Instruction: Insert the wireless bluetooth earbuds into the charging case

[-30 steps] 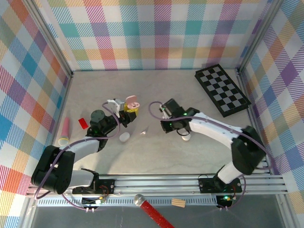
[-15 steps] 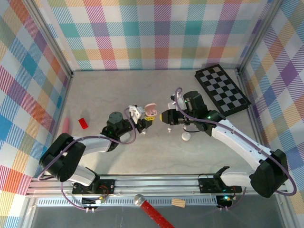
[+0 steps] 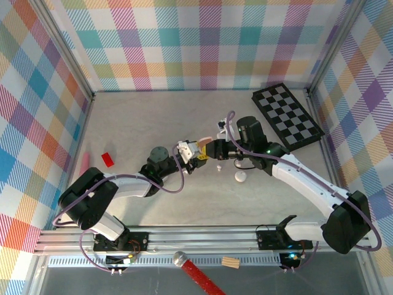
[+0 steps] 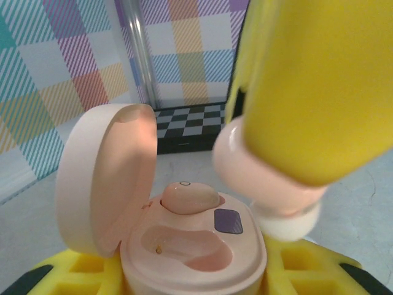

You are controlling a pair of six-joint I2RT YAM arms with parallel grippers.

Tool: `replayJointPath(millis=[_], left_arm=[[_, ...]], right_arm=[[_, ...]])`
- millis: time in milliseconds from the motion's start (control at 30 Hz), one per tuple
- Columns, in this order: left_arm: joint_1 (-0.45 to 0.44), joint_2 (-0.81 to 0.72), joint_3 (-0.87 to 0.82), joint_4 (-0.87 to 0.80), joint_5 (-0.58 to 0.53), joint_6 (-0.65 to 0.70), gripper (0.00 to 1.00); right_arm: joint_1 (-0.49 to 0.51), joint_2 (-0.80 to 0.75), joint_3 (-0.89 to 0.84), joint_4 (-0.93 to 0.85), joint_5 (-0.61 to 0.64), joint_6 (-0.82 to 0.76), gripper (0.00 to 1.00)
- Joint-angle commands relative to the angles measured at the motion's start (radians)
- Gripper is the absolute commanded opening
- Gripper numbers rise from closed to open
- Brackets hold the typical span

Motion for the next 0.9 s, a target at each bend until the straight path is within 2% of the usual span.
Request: replayJointPath(millis=[0, 867], left_arm=[[-0.016, -0.003, -0.01, 0.076, 0.008, 0.035, 0.37], [-0.036, 0.009, 0.033, 0.011, 0.018, 0.062, 0.38]], right_arm=[[-0.01, 0.006, -0.016, 0.062, 0.007, 0.008, 0.2], [-0.016, 0.044, -0.066, 0.109, 0.029, 0.055, 0.21]])
